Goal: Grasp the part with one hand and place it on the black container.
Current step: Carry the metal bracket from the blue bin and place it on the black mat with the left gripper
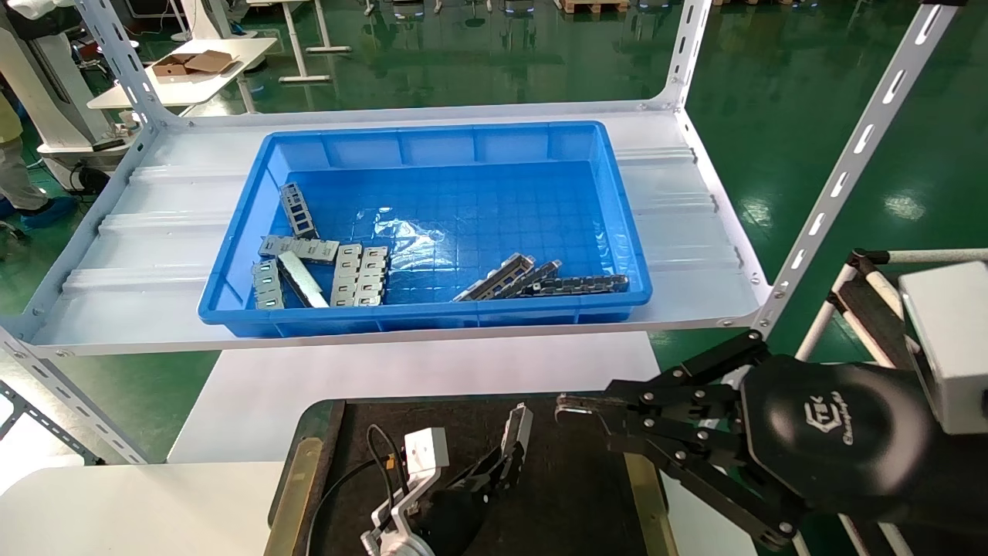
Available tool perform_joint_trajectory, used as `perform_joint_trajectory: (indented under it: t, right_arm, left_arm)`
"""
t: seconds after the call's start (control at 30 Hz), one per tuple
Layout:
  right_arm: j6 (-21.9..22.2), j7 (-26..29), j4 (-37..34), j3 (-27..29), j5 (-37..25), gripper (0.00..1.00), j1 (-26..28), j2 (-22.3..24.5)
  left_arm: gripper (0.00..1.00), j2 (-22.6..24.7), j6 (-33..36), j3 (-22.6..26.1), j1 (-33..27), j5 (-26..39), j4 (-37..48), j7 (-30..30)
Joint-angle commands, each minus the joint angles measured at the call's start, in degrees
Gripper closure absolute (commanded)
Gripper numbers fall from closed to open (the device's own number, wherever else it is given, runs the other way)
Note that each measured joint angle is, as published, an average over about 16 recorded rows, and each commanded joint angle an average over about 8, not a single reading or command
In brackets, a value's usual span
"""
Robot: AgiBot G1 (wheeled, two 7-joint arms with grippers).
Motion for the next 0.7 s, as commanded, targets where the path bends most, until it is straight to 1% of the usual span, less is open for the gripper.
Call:
perform_joint_trajectory:
  t: [0.03, 0.27, 0.57, 0.6, 0.63, 0.67, 0.7]
  right_arm:
    - [0.0, 0.0, 0.0, 0.0, 0.0, 1.00, 0.0, 0.0]
    - [0.0, 0.0, 0.0, 0.0, 0.0, 1.00, 0.0, 0.0]
    - [0.0, 0.0, 0.0, -0.1, 0.0, 1.00, 0.0, 0.0]
    - [0.0, 0.0, 0.0, -0.1, 0.0, 0.98, 0.0, 0.0]
    - [0.0, 0.0, 0.0, -0.1, 0.0, 0.94, 0.0, 0.0]
    - [0.0, 0.0, 0.0, -0.1, 0.1, 0.84, 0.0, 0.0]
    - [0.0, 0.0, 0.0, -0.1, 0.1, 0.72, 0.0, 0.0]
  left_arm:
    - [1.00, 0.1, -2.1, 2.4, -0.9, -0.8, 1.0, -1.4]
    - [1.00, 0.2, -7.7, 10.3, -3.6, -5.7, 2.7, -3.8]
    - [1.00, 0.1, -13.5, 18.7, -6.1, -13.4, 2.7, -5.0]
    - [1.00, 0.1, -14.0, 19.5, -6.3, -14.2, 2.6, -5.0]
    - [0.97, 0.1, -14.5, 20.3, -6.5, -15.0, 2.5, -5.0]
    - [0.91, 0.1, -14.9, 21.0, -6.8, -15.8, 2.4, -5.0]
    - [0.82, 0.1, -15.4, 21.7, -7.0, -16.7, 2.3, -5.0]
